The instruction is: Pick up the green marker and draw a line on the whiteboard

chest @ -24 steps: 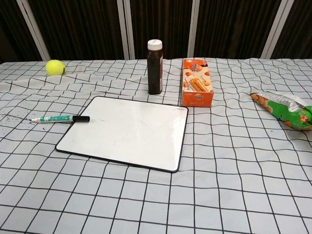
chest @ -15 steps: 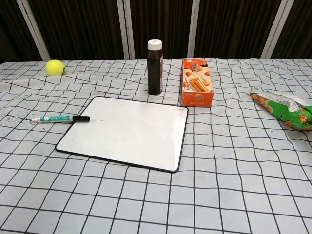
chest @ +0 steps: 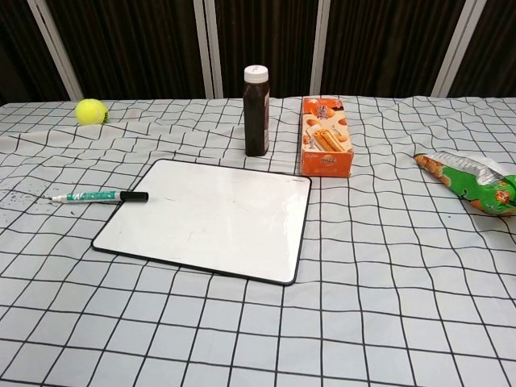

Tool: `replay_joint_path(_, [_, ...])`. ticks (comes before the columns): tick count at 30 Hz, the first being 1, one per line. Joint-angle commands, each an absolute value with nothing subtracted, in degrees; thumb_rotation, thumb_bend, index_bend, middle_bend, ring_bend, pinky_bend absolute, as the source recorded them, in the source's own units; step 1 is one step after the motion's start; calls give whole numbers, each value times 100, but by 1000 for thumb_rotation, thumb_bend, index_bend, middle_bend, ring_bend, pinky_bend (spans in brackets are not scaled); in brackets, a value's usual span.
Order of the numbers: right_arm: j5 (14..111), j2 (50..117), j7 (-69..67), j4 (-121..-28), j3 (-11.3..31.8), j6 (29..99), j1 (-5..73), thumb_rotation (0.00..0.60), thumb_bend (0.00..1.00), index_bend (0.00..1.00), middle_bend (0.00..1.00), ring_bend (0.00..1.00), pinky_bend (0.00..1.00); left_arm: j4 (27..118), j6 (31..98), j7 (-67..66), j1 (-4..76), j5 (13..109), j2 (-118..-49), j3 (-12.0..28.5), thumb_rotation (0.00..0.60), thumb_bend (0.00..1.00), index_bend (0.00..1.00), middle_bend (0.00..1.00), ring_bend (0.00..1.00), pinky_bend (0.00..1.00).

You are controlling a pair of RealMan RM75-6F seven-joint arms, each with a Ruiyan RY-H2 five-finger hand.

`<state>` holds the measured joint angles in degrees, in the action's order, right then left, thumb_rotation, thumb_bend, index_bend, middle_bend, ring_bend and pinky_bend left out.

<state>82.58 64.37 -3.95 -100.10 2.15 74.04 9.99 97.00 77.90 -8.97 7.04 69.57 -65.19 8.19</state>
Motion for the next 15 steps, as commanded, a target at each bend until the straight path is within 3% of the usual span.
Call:
replay_joint_path(1, [8264,6433,-413,-10015,208,7374,1014,600,326,0,0,0,0,9794,7180,-1284,1212,6201,-6630,1232,600,245,317,30,0,0])
replay_joint_path(8, [8258,6408,-509,-10046,199,7325,1027,600,327,0,0,0,0,9249,6550,-2288,2165,5284,-7353,1611,600,303,395,71,0,3])
replay_joint_path(15, [8200,6386,-611,-10054,216,7257,1051,600,327,0,0,0,0,8577,6150,-2935,2899,4694,-8086,1764,600,306,400,73,0,5])
